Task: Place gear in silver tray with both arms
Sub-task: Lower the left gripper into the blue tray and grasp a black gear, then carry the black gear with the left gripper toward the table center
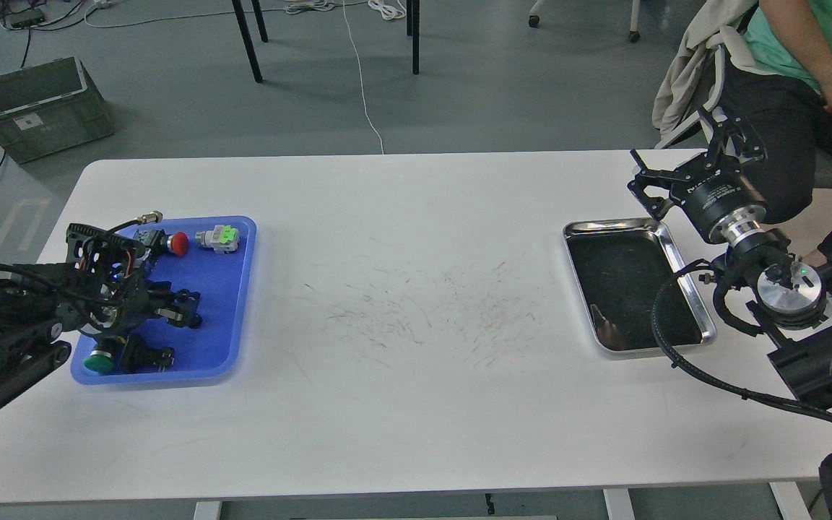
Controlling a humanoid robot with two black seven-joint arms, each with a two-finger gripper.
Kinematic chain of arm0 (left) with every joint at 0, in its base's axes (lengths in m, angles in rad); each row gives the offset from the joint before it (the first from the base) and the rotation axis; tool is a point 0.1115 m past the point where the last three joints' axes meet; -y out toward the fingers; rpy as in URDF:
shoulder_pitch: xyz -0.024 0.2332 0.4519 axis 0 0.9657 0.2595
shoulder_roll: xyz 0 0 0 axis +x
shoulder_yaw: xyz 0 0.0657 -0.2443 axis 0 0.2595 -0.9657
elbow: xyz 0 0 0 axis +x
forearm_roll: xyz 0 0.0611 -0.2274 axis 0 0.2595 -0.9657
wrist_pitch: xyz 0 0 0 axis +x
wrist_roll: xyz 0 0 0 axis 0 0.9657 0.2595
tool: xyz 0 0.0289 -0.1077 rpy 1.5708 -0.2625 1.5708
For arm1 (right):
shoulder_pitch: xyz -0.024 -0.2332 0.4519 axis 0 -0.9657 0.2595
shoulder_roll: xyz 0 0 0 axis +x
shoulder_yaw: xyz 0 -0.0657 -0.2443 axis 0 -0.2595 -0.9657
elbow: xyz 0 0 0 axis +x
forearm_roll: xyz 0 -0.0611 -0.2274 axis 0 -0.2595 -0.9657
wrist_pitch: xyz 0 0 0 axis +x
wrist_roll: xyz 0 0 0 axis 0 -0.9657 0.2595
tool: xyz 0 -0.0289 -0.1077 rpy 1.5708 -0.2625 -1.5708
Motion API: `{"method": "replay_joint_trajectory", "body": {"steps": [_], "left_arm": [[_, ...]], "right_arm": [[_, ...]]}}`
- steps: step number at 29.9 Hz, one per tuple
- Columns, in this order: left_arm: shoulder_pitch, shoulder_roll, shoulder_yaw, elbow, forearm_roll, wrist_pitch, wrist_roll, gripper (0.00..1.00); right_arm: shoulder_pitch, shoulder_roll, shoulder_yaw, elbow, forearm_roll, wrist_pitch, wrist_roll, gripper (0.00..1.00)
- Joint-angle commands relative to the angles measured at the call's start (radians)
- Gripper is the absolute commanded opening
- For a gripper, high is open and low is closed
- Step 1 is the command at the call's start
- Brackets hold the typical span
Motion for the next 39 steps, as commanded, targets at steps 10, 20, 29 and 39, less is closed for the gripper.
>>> {"method": "replay_joint_trajectory", "body": {"steps": [10, 20, 29, 39], "left_arm": [[0.008, 0.000, 0.033, 0.014, -0.003, -0.009, -0.001, 0.08], [-0.127, 0.078, 0.030, -0.131, -0.035, -0.053, 0.005, 0.07], [-0.383, 0.093, 0.016, -0.421, -0.103, -0.145, 0.112, 0.07], [-0.380, -0.340, 0.021, -0.373, -0.169, -0.055, 0.243, 0.07]], "right_arm": [[-0.001, -0.005, 0.000, -0.002, -0.002, 0.000, -0.003, 0.99], [0.008, -0.006, 0.003, -0.016, -0.002, 0.000, 0.002, 0.99], [0.008, -0.006, 0.020, -0.011, 0.000, -0.005, 0.000, 0.99], [0.005, -0.012, 0.026, -0.019, 0.005, -0.009, 0.003, 0.99]]}}
